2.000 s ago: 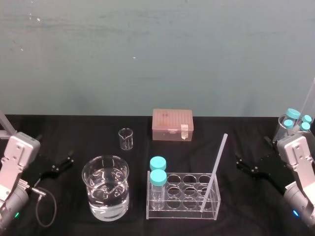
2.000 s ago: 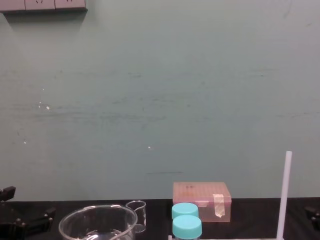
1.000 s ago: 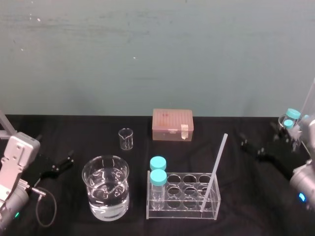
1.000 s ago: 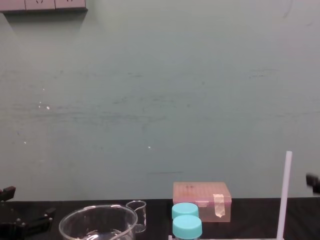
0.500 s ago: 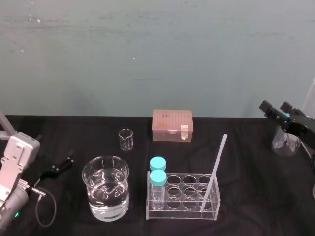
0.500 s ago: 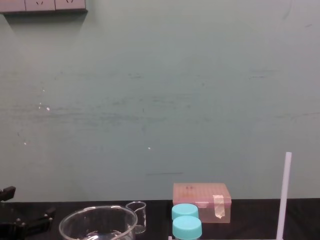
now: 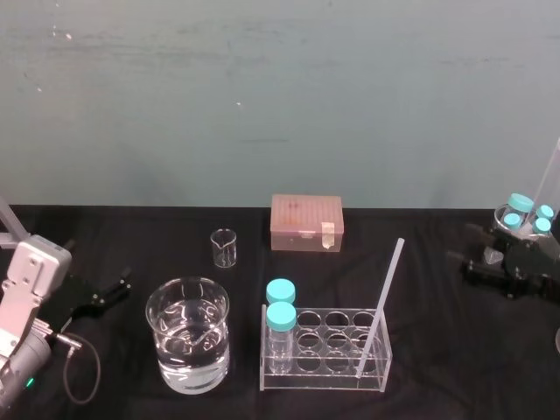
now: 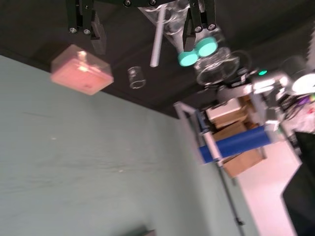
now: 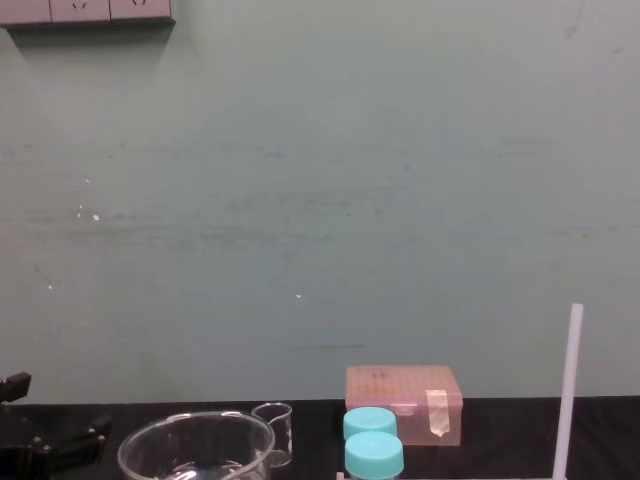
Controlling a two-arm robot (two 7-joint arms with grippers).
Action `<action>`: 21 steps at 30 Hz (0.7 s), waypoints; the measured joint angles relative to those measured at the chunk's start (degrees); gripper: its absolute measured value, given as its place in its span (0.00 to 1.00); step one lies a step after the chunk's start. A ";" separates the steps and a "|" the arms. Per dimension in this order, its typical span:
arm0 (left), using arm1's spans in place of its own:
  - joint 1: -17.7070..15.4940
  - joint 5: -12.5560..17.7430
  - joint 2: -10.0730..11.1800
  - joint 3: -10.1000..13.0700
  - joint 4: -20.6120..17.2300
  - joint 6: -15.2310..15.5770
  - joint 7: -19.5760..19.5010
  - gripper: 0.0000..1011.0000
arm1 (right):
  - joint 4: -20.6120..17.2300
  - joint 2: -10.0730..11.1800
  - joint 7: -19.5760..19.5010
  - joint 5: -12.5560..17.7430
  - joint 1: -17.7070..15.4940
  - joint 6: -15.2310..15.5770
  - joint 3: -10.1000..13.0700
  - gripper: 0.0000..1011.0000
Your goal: Pick up the stirring rod with one hand, then place it down.
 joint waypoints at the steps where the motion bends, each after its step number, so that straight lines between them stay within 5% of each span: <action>1: 0.00 0.00 0.00 0.00 0.00 0.00 0.00 0.99 | 0.14 0.16 0.60 0.00 0.17 -0.13 -0.34 0.99; 8: 0.00 0.00 0.00 0.00 0.00 0.00 0.00 0.99 | 0.94 -0.05 2.41 0.41 1.17 0.53 -3.33 0.99; 21: 0.00 0.00 0.00 0.00 0.00 0.00 0.00 0.99 | 3.70 -3.70 0.99 0.86 3.66 3.11 -9.35 0.99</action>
